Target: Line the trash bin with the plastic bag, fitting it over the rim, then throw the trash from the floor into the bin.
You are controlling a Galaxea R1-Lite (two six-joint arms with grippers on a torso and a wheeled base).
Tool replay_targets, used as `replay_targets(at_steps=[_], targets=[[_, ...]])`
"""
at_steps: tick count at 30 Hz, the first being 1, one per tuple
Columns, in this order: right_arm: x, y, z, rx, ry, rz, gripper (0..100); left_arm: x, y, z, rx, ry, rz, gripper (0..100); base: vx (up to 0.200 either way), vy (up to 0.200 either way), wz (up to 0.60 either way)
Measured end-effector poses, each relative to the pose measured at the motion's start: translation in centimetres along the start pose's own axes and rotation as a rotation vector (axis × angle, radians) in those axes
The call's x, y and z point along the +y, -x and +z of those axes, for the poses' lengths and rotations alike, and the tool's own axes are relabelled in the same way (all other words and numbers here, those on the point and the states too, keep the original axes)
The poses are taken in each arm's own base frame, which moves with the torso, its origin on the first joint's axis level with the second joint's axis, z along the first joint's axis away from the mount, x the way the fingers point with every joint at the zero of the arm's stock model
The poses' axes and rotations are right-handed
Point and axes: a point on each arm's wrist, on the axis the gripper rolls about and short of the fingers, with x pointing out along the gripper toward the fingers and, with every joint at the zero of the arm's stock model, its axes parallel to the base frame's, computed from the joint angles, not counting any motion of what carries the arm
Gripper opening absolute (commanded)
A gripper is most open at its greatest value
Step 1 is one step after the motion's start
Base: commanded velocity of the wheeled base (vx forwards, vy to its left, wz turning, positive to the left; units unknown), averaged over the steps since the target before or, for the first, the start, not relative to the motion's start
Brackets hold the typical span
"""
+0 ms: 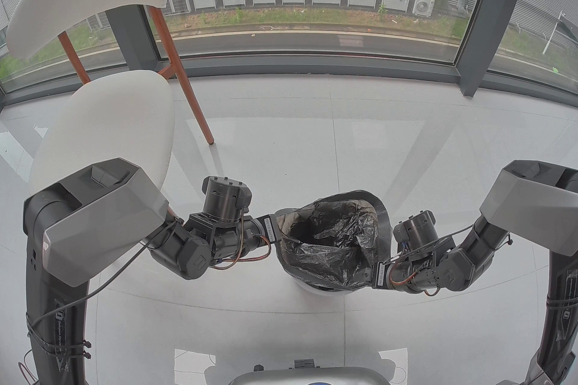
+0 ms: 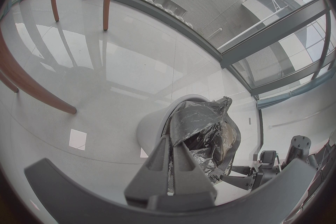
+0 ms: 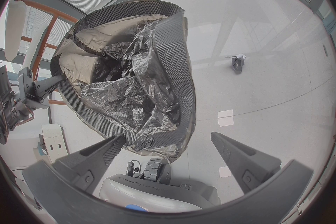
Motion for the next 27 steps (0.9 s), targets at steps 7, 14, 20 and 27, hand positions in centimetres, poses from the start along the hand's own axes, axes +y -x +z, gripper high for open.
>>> replay_targets(at_steps=[7, 14, 20, 27], targets=[[0.3, -0.6, -0.4, 0.007, 0.011, -0.006, 100, 0.0, 0.0, 0.0, -0.001, 0.001, 0.001, 0, 0.0, 0.0, 0.0], [0.3, -1.1, -0.7, 0.016, 0.01, -0.01, 0, 0.0, 0.0, 0.0, -0.001, 0.0, 0.001, 0, 0.0, 0.0, 0.0], [0.4, -1.3, -0.8, 0.02, 0.015, -0.01, 0, 0.0, 0.0, 0.0, -0.001, 0.0, 0.001, 0, 0.0, 0.0, 0.0], [0.9, -1.3, -1.0, 0.022, 0.026, -0.003, 0, 0.1, 0.1, -0.1, 0.003, 0.0, 0.017, 0, 0.0, 0.0, 0.0]])
